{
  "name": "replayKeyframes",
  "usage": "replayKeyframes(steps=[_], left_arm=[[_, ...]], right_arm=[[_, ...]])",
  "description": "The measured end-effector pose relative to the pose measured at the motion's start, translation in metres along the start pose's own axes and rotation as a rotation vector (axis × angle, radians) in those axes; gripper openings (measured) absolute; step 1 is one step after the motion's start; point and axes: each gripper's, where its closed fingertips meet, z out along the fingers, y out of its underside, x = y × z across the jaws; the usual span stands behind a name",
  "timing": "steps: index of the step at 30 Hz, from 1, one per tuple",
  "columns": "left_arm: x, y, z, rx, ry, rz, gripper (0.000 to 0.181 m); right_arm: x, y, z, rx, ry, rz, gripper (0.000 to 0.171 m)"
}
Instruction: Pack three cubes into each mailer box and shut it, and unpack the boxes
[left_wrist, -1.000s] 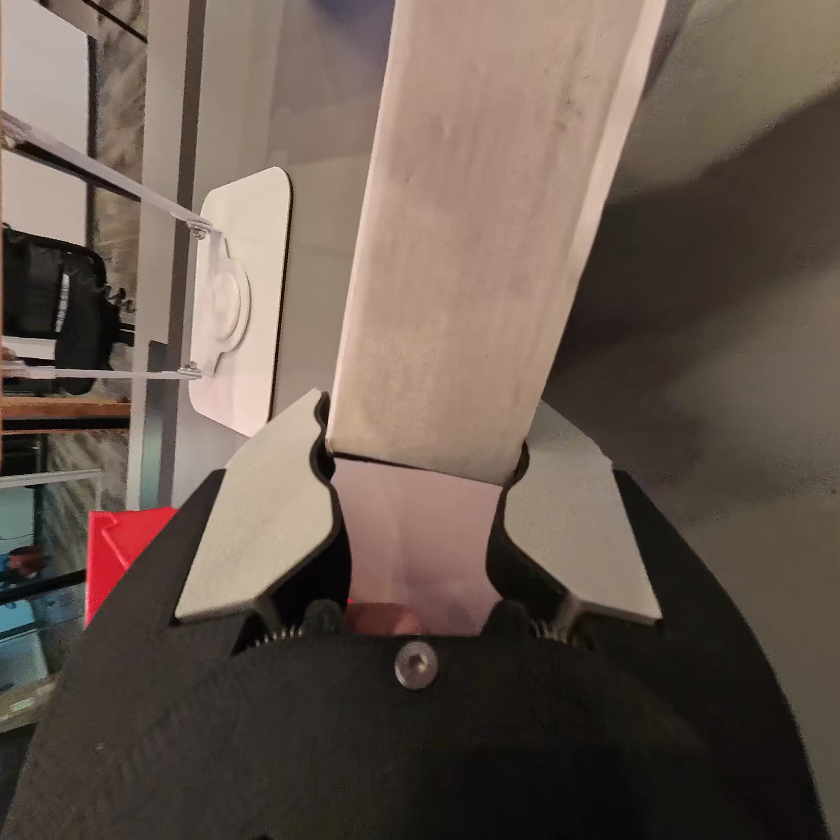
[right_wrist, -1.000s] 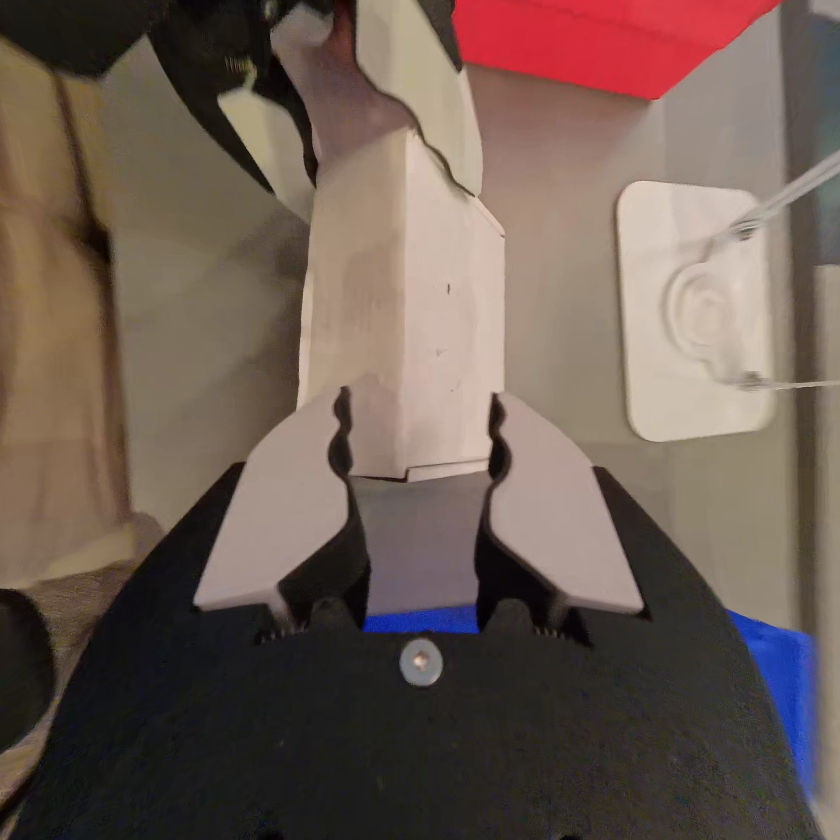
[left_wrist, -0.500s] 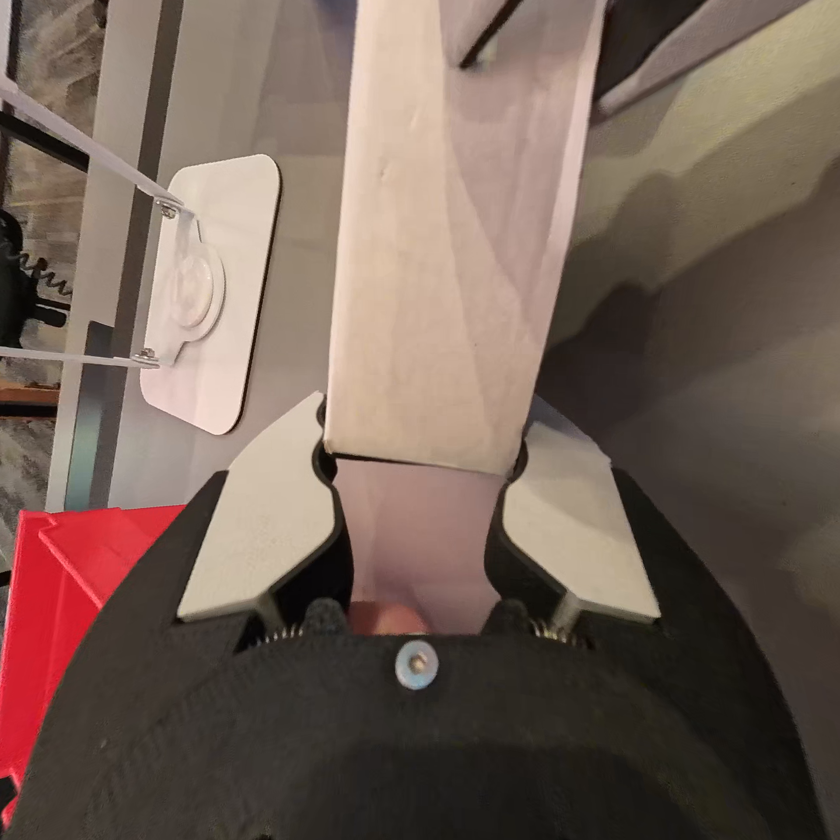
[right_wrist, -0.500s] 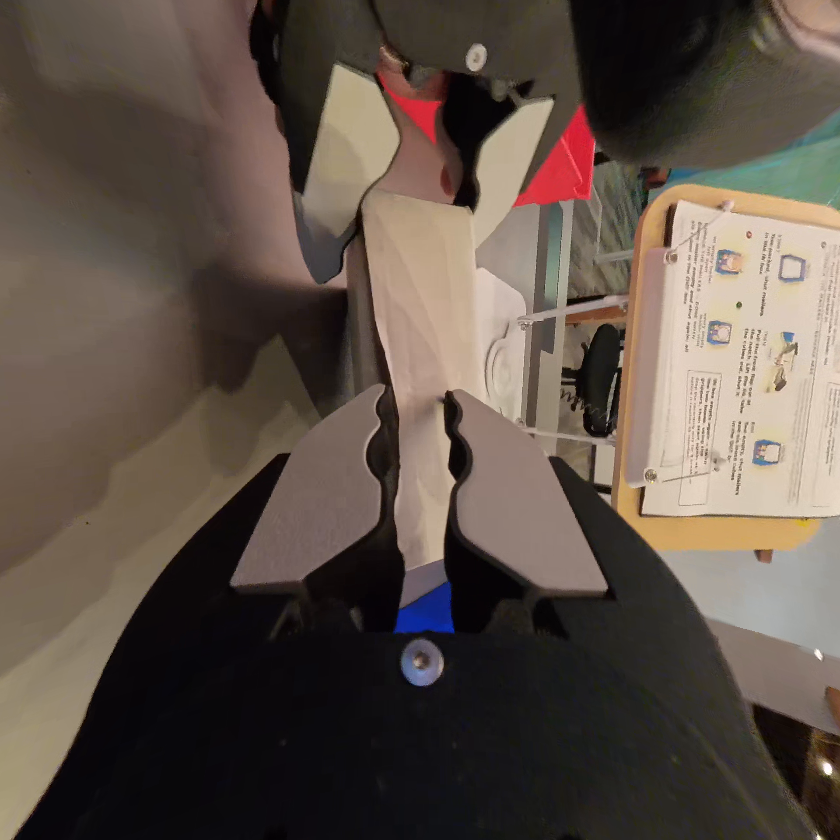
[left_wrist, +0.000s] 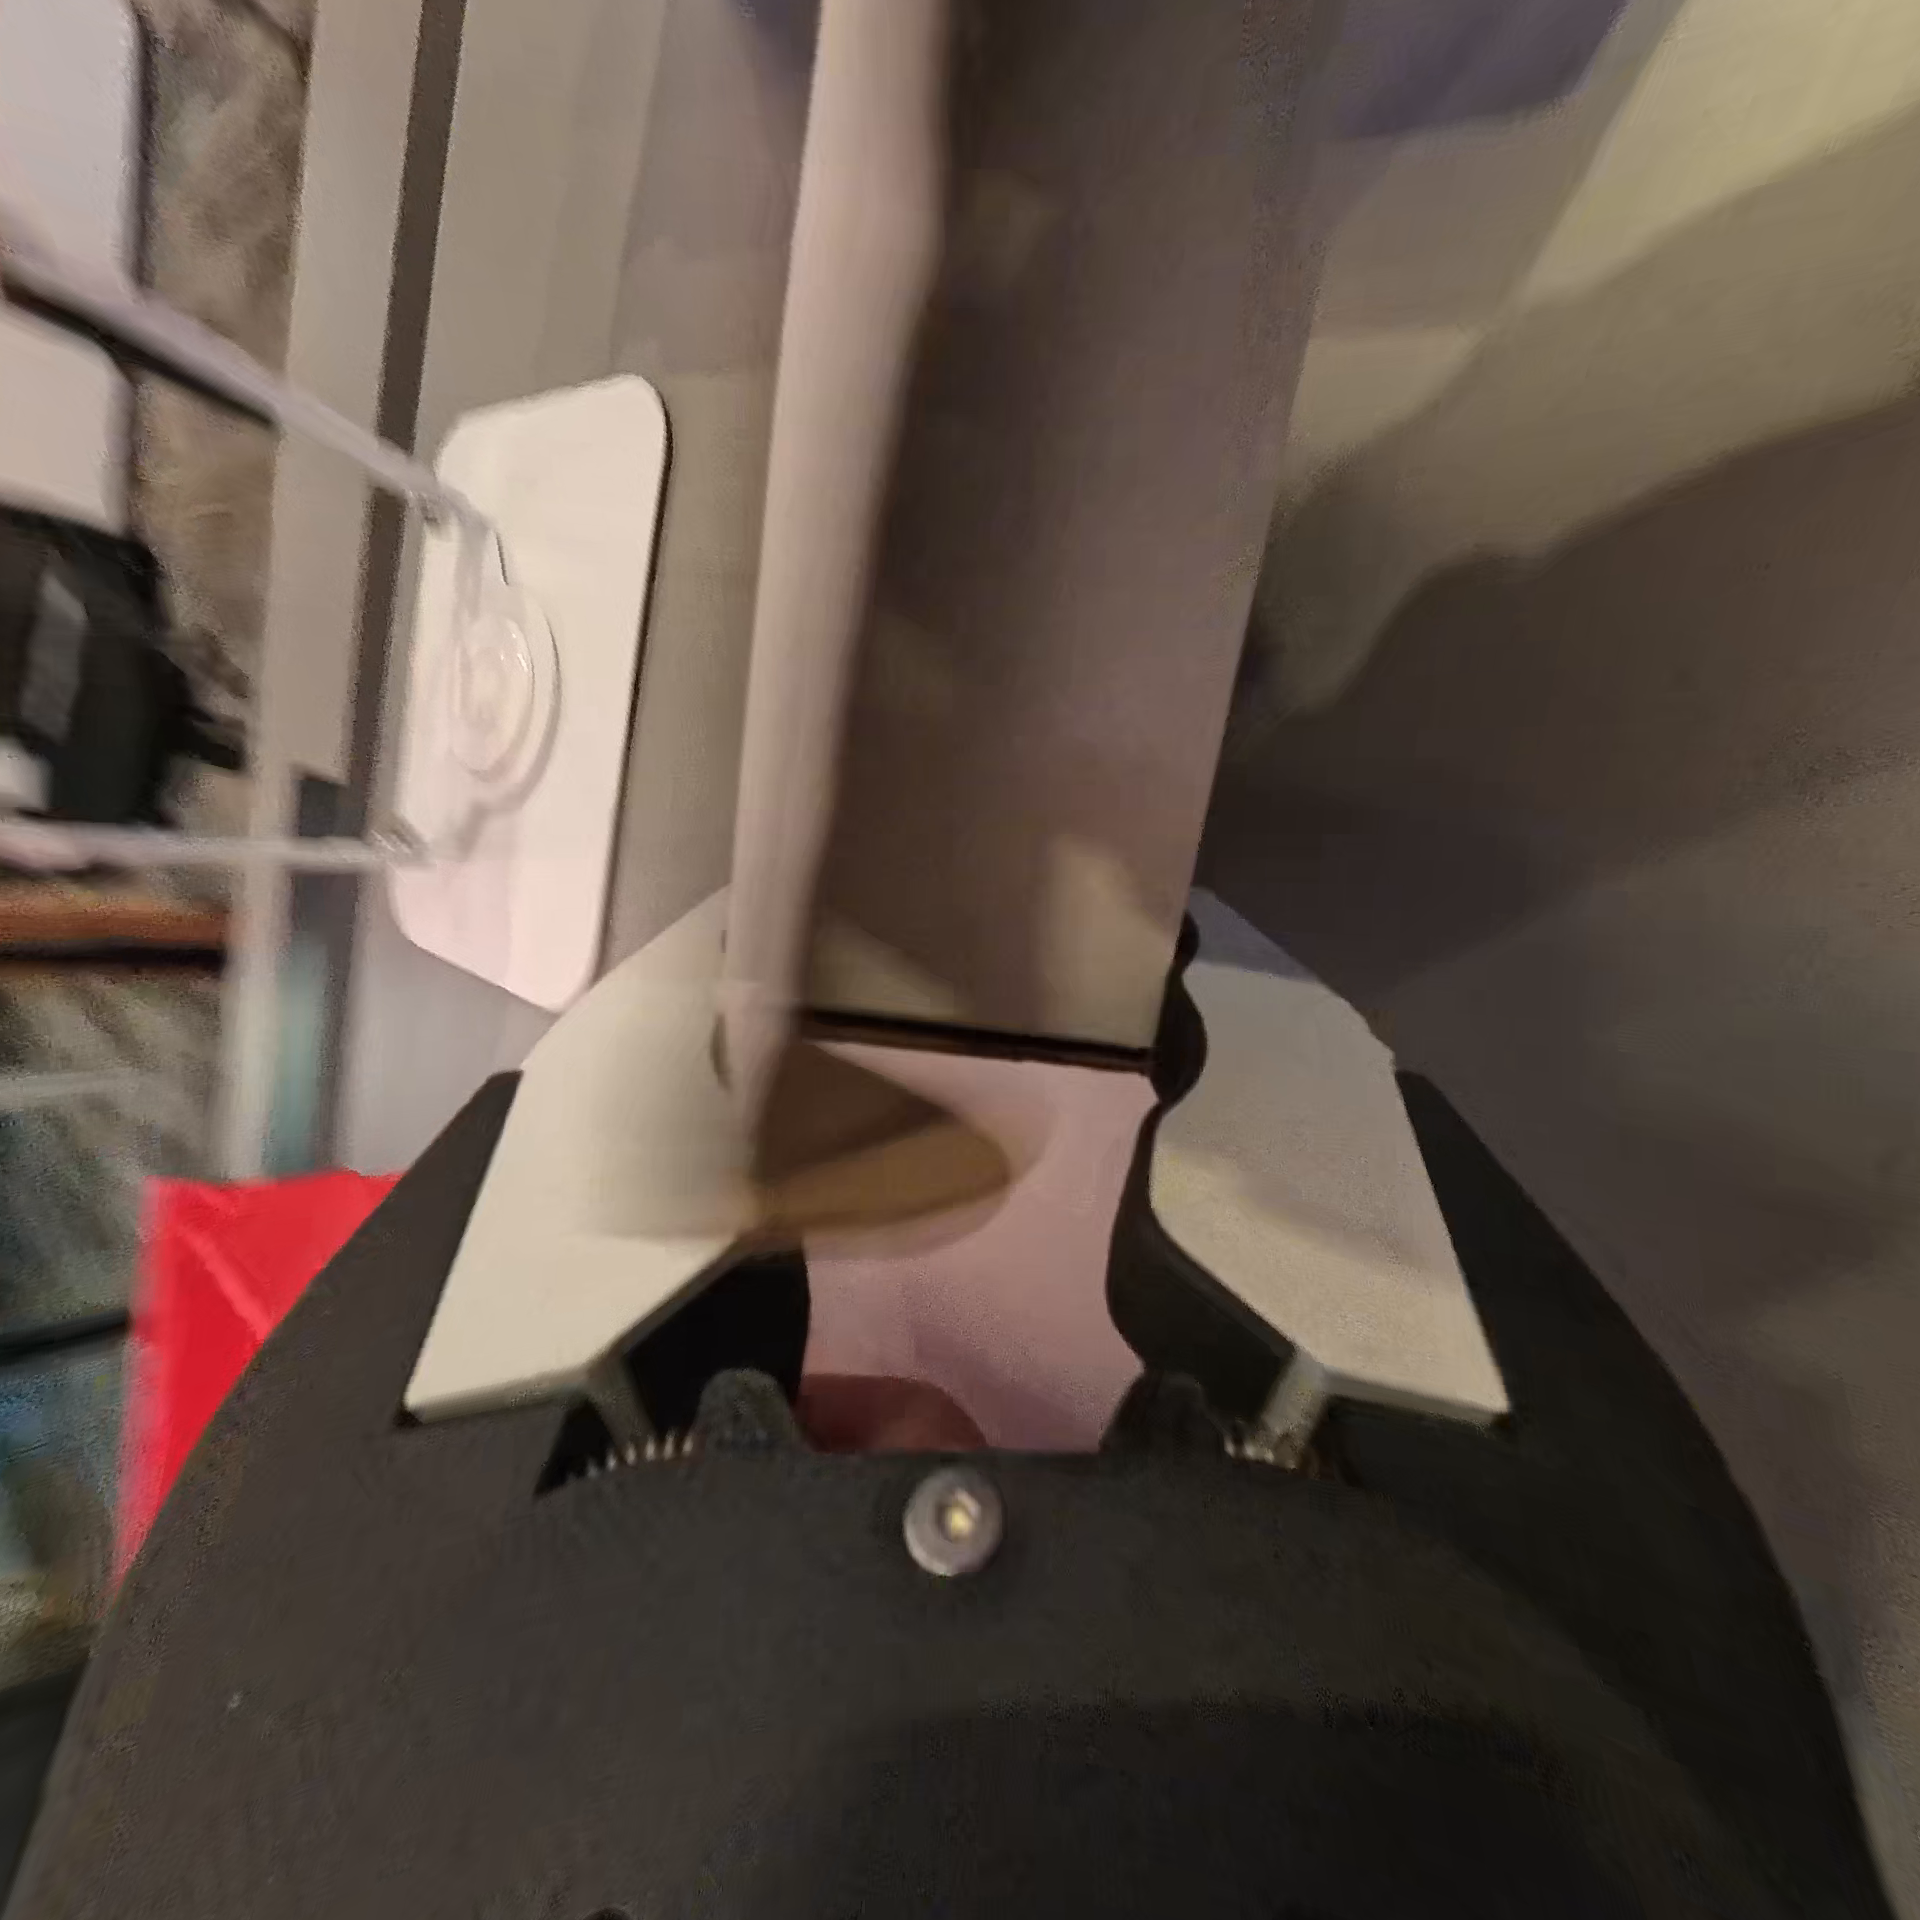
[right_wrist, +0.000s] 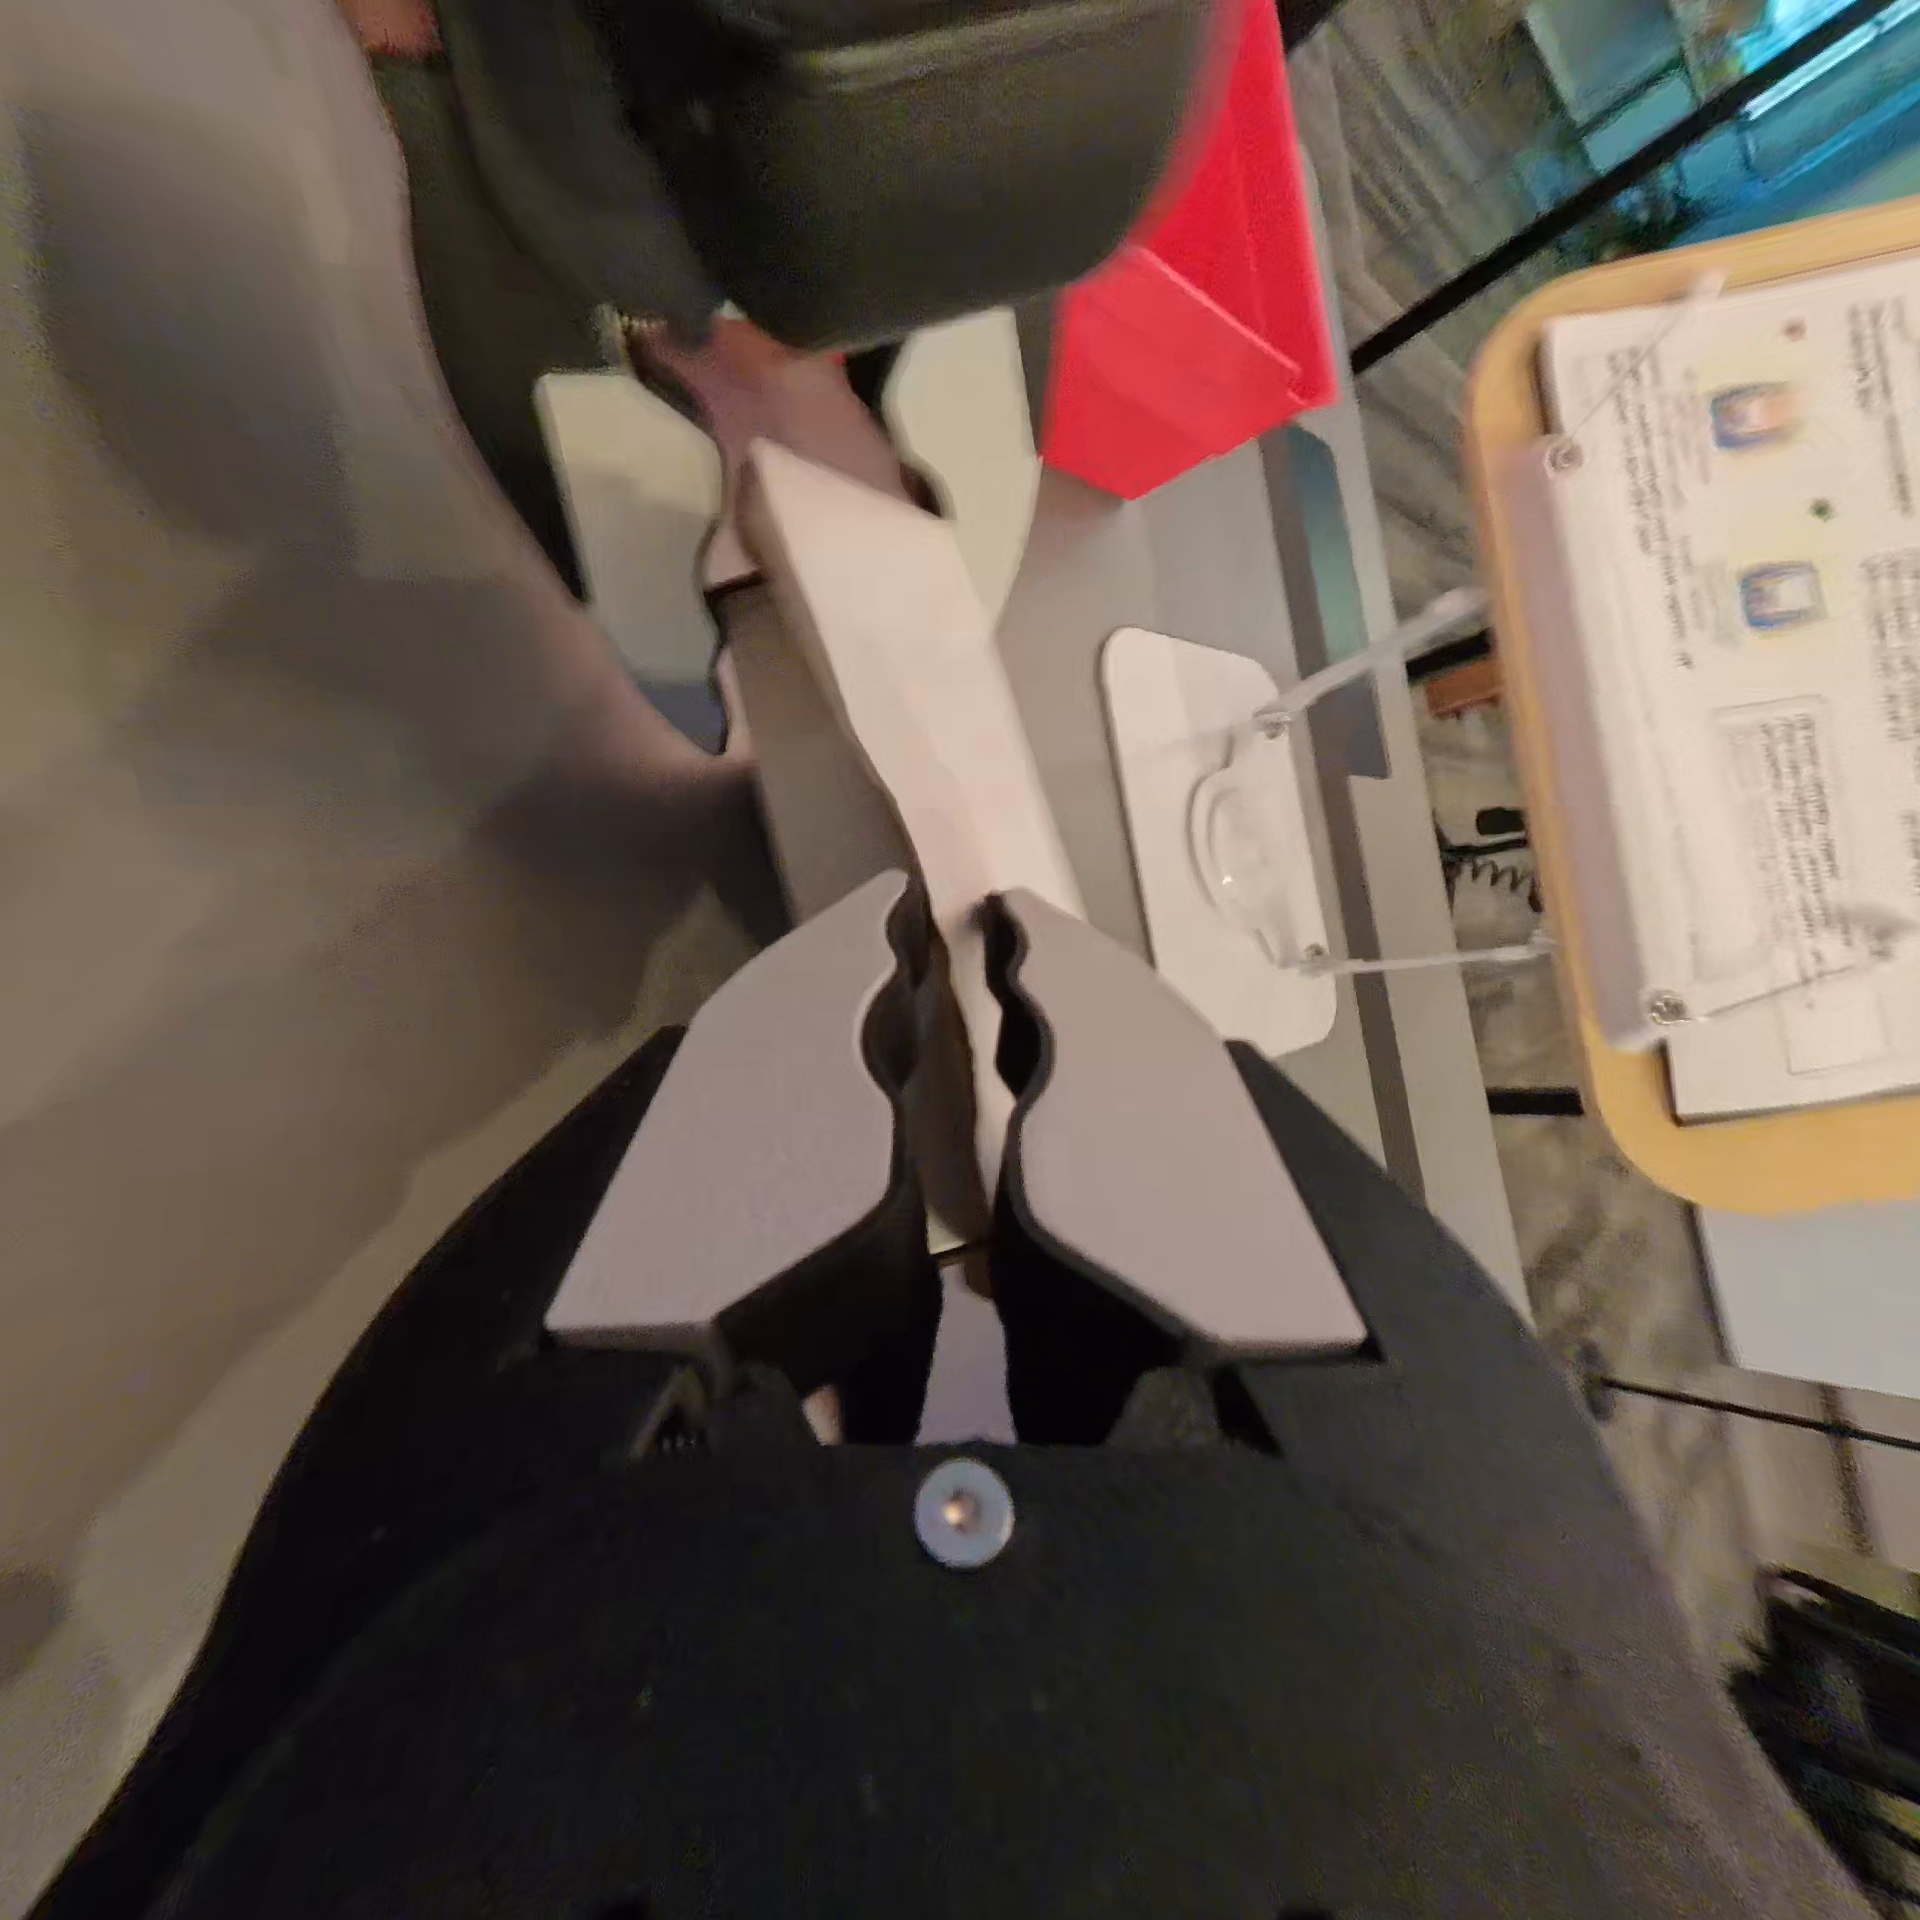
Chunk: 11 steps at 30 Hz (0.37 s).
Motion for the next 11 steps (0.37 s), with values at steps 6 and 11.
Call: replayKeyframes(steps=[6, 11], left_arm=[[0.005, -0.006, 0.003, -0.005, -0.059, 0.101, 0.072], [0.007, -0.006, 0.005, 0.018, -0.115, 0.173, 0.073]], right_arm=[[0.015, 0.004, -0.005, -0.001, -0.089, 0.157, 0.005], [0.018, 0.012, 0.002, -0.085, -0.216, 0.289, 0.009]])
